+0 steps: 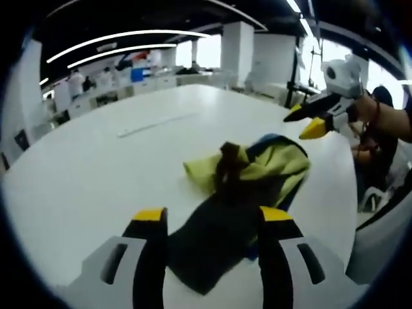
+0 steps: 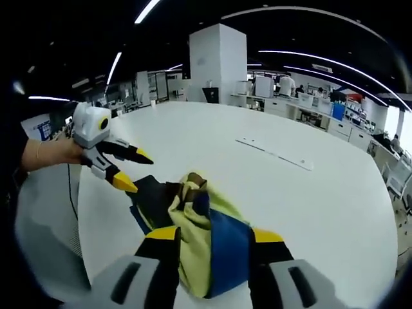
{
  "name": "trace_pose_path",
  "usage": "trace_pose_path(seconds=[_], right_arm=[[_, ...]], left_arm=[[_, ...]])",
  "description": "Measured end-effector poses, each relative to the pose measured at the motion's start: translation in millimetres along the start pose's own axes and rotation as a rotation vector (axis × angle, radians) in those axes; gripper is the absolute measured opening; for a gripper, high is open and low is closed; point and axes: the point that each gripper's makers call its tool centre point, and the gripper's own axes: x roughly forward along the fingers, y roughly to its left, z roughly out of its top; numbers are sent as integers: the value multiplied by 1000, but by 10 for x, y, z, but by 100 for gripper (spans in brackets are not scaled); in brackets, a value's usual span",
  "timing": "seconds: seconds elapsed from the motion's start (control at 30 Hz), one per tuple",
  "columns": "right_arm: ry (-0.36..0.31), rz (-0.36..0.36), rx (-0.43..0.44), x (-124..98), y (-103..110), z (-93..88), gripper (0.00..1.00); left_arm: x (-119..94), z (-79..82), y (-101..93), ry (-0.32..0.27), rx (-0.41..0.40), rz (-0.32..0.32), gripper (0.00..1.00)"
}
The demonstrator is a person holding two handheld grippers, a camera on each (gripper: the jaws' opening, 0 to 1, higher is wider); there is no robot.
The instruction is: Fold the garment on the visible template until the final outline fits inside the template.
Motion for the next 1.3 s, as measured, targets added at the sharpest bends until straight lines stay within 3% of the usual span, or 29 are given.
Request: trace_pose_path(seconds=[0.27,0.4,0.53,0.93,1.13,1.3], right_arm=[[11,33,-6,177,-2,23,32],[18,42,-14,264,3,32,29],[32,46,-29,323,7,9,26],[59,36,-67,434,-4,-22,8],[81,44,-65,471,7,-68,4],[101,45,-79,475,21,-106,3]], left_arm=[[161,-5,67,18,-15,-18,48],[246,-41,95,44,-39,-23,38],[304,-59,101,58,-50,-34,37],[448,-99,67,102,-80,-75,17],[463,-160,24,158,-19,-82,10],[486,-182,30,181,-25,-80,8]])
